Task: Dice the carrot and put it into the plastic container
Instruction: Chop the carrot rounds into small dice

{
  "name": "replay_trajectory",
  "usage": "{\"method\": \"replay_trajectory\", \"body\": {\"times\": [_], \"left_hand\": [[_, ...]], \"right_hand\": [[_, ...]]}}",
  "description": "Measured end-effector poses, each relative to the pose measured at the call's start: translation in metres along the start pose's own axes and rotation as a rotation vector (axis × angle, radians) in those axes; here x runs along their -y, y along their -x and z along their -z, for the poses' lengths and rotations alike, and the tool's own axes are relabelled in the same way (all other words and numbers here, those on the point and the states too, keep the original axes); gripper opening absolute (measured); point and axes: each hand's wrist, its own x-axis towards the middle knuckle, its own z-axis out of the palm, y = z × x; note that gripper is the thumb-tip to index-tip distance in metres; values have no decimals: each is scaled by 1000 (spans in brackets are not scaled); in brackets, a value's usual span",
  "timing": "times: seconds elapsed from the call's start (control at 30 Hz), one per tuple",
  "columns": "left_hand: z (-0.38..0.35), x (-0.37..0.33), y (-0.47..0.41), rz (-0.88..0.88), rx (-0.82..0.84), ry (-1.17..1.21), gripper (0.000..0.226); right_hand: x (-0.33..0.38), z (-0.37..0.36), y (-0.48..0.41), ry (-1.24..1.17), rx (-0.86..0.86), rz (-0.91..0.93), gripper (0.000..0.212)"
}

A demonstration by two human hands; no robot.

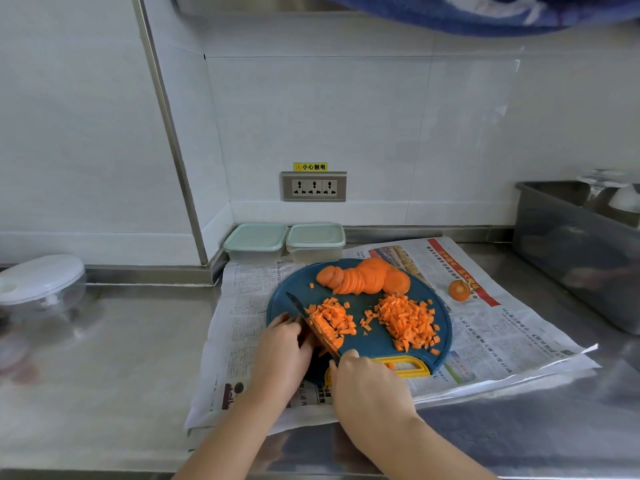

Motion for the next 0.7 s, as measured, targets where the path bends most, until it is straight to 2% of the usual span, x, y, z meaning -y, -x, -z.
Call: {"method": "replay_trajectory", "body": {"times": [0.13,0.4,0.7], "left_hand": [[1,2,-3,28,81,-43,18],[-3,7,-4,-26,72,-55,20],[-7,9,-5,-55,77,-40,21]], "right_hand": [[6,1,-4,-4,20,-44,15],[16,12,-11,-18,74,-89,29],[8,18,-37,14,111,-17,27]]}}
